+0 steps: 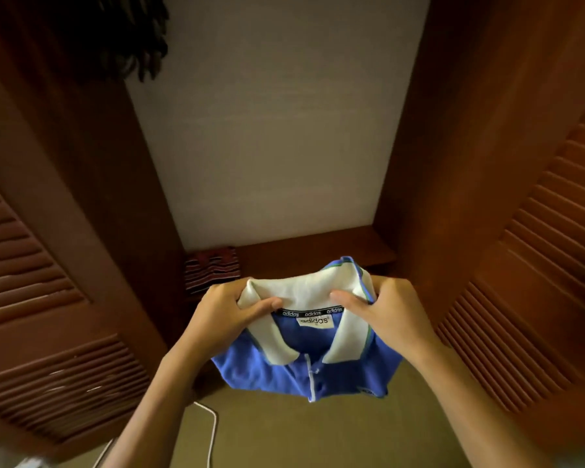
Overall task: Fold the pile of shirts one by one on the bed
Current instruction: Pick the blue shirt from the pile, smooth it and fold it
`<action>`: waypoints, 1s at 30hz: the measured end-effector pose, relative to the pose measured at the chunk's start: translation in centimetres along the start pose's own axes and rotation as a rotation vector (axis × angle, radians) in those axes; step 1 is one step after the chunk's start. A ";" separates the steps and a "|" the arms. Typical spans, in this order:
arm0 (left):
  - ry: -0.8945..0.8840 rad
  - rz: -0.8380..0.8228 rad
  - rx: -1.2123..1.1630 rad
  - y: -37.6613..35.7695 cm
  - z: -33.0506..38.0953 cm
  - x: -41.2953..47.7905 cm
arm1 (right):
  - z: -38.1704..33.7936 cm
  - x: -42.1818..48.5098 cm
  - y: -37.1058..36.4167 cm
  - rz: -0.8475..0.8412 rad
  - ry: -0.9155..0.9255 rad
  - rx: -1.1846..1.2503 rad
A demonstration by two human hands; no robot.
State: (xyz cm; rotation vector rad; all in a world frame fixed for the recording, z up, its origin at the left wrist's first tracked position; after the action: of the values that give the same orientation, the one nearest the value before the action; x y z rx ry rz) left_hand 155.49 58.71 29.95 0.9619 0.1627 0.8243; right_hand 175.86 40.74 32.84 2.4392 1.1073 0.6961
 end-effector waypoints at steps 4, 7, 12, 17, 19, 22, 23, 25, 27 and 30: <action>0.084 0.031 0.016 -0.6 -4.9 5.0 | 2.7 7.3 -4.6 -0.074 0.015 0.030; 0.150 0.016 0.044 -1.9 -9.9 10.6 | 5.5 13.9 -9.1 -0.100 0.028 0.051; 0.227 -0.027 0.032 -7.1 -21.6 22.9 | 14.8 27.2 -19.5 -0.131 -0.044 0.033; 0.300 -0.052 -0.121 -15.6 -34.5 34.3 | 25.6 38.5 -30.8 -0.153 -0.044 0.049; 0.364 -0.050 -0.173 -19.0 -39.1 37.3 | 29.9 41.6 -34.8 -0.183 -0.095 0.065; 0.388 -0.050 -0.195 -23.3 -44.1 40.4 | 35.2 44.6 -39.1 -0.228 -0.134 0.089; 0.392 -0.060 -0.191 -24.4 -45.5 41.2 | 36.4 45.5 -40.1 -0.231 -0.107 0.086; 0.400 -0.113 -0.217 -27.0 -47.8 42.5 | 38.8 47.3 -41.9 -0.257 -0.071 0.046; 0.392 -0.153 -0.263 -29.3 -49.8 44.1 | 41.6 49.0 -44.0 -0.326 -0.105 0.037; 0.397 -0.182 -0.276 -33.0 -53.4 47.6 | 46.7 52.4 -47.6 -0.405 -0.160 0.004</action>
State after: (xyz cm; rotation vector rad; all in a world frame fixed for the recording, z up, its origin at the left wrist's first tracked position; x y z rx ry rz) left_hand 181.61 116.82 -16.40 0.5089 0.4602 0.8371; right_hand 204.49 104.87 -14.71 2.1298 1.4722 0.3635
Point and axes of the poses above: each hand's wrist, its own x-axis towards the middle knuckle, its own y-axis out of the back of the hand, z = x × y, the point moved 9 cm from there along x, towards the middle knuckle, and after that the axes turned 13 degrees about x, right-handed, at the moved point
